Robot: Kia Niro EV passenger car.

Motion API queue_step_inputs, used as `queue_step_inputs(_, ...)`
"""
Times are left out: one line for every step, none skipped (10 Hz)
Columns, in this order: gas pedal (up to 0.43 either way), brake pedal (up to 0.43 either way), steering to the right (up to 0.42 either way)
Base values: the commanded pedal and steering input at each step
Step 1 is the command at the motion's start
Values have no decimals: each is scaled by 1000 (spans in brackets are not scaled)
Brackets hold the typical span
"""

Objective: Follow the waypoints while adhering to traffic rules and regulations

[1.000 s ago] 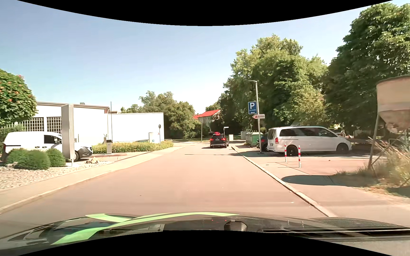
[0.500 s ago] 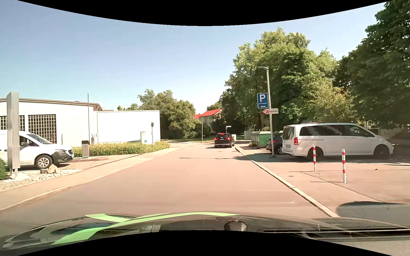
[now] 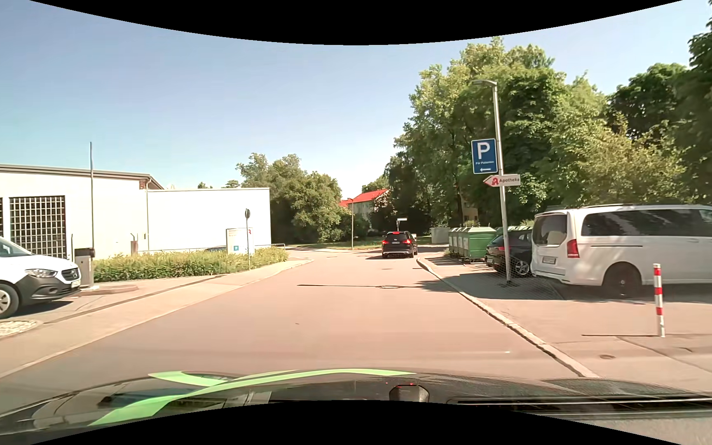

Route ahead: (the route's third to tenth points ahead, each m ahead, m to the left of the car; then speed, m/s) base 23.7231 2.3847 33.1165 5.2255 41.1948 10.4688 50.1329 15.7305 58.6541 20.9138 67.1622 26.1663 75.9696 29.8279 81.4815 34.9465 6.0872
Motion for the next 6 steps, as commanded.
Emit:
queue_step_inputs(20,0,-2)
queue_step_inputs(20,0,2)
queue_step_inputs(0,0,2)
queue_step_inputs(0,0,3)
queue_step_inputs(0,0,4)
queue_step_inputs(0,24,6)
